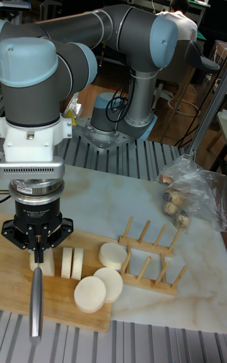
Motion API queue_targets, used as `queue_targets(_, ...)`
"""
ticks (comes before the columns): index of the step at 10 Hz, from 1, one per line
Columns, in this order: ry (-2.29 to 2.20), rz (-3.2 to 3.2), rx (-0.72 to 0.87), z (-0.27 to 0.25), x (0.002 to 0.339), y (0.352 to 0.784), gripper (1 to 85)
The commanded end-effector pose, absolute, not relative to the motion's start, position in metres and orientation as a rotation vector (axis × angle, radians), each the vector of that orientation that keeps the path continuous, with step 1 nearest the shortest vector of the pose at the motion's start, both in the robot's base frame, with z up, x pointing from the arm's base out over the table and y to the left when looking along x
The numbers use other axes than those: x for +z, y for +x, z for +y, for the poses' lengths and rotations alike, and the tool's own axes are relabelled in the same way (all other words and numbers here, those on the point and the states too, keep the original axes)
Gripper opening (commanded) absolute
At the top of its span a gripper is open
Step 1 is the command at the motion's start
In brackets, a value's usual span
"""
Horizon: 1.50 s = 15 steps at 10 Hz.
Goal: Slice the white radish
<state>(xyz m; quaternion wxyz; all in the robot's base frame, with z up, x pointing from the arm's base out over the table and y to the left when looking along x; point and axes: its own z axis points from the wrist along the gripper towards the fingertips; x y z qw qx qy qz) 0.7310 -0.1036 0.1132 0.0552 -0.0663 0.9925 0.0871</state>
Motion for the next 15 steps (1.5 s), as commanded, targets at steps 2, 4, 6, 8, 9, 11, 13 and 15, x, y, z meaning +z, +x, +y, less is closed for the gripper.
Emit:
queue_targets(2,-0.206,2.994,0.297,-0.1,0.111,0.732,1.3)
queue_targets(4,-0.223,2.994,0.29,-0.101,0.11,0.732,1.3)
queue_targets(6,-0.223,2.976,0.29,-0.1,0.11,0.736,1.3)
queue_targets(8,-0.224,2.942,0.301,-0.097,0.111,0.745,1.3)
queue_targets(9,-0.223,2.923,0.31,-0.095,0.112,0.749,1.3)
queue_targets(11,-0.227,2.887,0.323,-0.091,0.115,0.757,1.3)
queue_targets(13,-0.241,2.847,0.315,-0.092,0.116,0.766,1.3)
queue_targets(15,-0.246,2.833,0.312,-0.091,0.115,0.77,1.3)
